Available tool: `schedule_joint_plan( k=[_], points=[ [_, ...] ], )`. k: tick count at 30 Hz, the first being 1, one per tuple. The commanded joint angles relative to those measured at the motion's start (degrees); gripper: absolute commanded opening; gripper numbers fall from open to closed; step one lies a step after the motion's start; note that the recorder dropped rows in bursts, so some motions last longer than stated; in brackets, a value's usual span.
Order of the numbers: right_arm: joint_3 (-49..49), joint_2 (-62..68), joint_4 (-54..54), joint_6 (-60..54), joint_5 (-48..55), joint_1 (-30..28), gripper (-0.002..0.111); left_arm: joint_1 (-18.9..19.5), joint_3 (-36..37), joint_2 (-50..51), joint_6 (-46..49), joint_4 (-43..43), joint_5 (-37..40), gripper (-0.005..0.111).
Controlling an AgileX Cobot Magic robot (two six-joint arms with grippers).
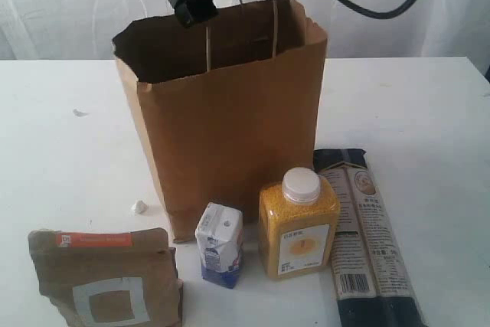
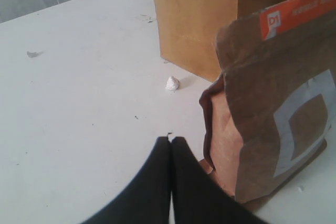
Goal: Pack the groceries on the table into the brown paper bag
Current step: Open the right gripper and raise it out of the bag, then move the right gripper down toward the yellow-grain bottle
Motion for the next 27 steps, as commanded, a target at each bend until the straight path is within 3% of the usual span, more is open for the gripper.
schedule_joint_plan(
  k=[1,12,17,19,27],
  points=[
    [-0.63,-0.64,-0.05,-0.62,-0.87,-0.19,0.086,-0.27,0.29,-0.28,-0.27,-0.82,-0.35,0.0],
    [-1.06,-10.75,-3.15,-0.47,2.38,-0.19,0.077,-0.27,0.29,-0.28,-0.27,-0.82,-0.35,0.0],
    [-1.06,-20.23,-9.83,-0.47,10.15,-0.19,0.064,-0.27,0.29,-0.28,-0.27,-0.82,-0.35,0.0],
    [-1.06,-23.35,-11.37,-2.13,15.64,-0.19,0.063,-0.27,0.29,-0.28,-0.27,-0.82,-0.35,0.0],
    [5.18,-33.87,-10.53,-3.36,15.64,-0.19,0.063,-0.27,0.29,-0.28,-0.27,-0.82,-0.35,0.0]
  ],
)
